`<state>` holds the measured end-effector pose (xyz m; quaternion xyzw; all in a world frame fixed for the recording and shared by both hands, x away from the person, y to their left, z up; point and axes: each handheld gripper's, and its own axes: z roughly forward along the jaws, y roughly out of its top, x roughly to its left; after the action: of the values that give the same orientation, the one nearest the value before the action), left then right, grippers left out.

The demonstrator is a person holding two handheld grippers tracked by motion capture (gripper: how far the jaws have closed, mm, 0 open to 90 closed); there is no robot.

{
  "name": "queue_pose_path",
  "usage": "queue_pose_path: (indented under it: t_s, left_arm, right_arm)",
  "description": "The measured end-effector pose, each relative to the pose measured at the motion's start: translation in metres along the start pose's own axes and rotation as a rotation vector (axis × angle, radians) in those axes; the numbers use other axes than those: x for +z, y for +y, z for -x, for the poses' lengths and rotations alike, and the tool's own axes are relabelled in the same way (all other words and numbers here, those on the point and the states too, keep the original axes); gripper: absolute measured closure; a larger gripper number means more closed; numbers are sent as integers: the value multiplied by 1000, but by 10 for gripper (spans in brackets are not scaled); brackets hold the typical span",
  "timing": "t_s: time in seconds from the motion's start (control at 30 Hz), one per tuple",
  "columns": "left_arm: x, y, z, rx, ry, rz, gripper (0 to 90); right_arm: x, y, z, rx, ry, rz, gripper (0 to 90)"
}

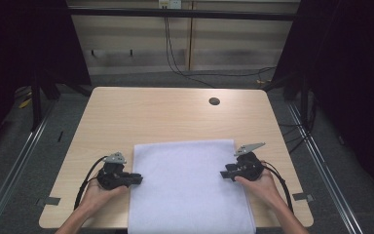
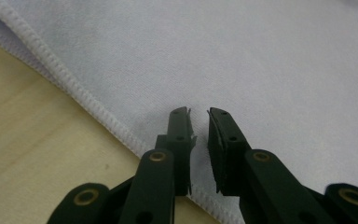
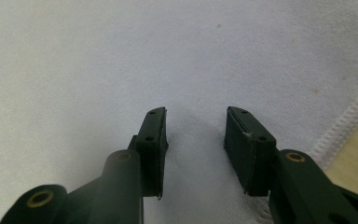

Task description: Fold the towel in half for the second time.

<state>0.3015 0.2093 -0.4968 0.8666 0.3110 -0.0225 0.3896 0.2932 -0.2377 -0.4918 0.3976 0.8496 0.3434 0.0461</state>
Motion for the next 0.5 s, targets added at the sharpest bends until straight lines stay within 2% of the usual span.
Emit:
queue_pose_path:
  t_s: [0.13,0.17,0.2,0.27,0.3,0.37,0.43,0.5]
  left_arm:
    - [-4,-7,7,4,-21,-5,763]
    - [-7,-10,12,23,-17,-15,762]
    - [-8,-12,14,24,-25,-20,757]
    - [-10,-14,16,30,-31,-23,750]
    - [-13,-17,19,28,-47,-35,746]
    - [-16,-20,23,40,-58,-39,733]
    - [-17,-21,24,45,-66,-34,732]
    - [-22,-14,23,48,-56,-12,720]
  right_arm:
    - [-4,-4,-6,2,31,-14,573]
    - [-6,-7,-14,0,41,-37,573]
    - [-8,-9,-18,-14,39,-40,573]
    - [-9,-12,-21,-12,55,-40,573]
    - [-12,-16,-27,-5,72,-54,576]
    - [-15,-20,-32,-25,88,-68,577]
    - [-18,-21,-35,-44,91,-87,561]
    - [-22,-18,-33,-53,85,-72,553]
